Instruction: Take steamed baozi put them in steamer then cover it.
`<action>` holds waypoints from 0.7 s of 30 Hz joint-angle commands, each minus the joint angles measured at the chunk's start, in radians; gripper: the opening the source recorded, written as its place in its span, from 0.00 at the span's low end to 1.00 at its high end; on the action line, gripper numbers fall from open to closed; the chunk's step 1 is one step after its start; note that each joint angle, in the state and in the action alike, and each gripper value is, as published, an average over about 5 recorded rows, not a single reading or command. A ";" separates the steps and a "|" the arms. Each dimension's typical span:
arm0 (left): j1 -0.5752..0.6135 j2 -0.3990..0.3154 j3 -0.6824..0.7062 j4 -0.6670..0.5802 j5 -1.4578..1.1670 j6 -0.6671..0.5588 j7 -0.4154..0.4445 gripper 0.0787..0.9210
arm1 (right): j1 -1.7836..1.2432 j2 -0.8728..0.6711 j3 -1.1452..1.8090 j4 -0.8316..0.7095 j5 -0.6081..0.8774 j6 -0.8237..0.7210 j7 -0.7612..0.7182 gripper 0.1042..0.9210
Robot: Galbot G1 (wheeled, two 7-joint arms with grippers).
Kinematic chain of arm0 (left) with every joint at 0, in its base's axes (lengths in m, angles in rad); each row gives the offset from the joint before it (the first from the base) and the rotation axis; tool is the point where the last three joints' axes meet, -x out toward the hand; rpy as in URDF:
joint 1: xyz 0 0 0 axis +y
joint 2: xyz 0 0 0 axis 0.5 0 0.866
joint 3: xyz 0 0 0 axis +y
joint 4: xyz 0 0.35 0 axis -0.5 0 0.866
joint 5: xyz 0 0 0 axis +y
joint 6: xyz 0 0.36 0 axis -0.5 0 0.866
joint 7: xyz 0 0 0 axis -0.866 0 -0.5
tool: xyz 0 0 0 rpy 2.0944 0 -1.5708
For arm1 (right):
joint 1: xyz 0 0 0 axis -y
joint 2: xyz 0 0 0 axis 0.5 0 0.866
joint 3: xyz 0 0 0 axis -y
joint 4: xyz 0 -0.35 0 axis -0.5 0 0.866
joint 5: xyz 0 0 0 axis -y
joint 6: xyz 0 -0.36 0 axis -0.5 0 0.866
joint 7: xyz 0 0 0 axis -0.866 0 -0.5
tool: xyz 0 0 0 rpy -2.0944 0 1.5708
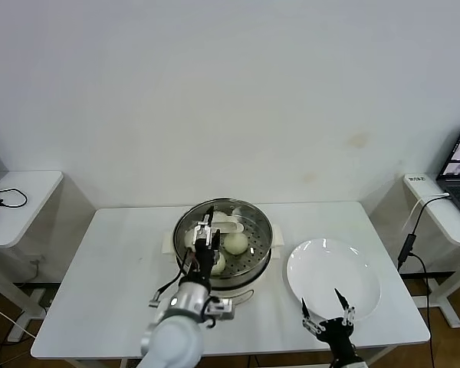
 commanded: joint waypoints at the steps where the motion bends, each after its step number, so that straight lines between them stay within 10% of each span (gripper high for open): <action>1: 0.409 0.043 -0.187 -0.278 -0.498 -0.233 -0.236 0.88 | -0.024 -0.054 0.010 0.016 0.051 0.014 0.005 0.88; 10: 0.588 0.036 -0.555 -0.183 -1.537 -0.515 -0.506 0.88 | -0.046 -0.083 0.023 0.040 0.109 0.018 0.002 0.88; 21: 0.734 -0.002 -0.568 -0.065 -1.568 -0.656 -0.515 0.88 | -0.090 -0.239 -0.023 0.081 0.327 0.029 0.058 0.88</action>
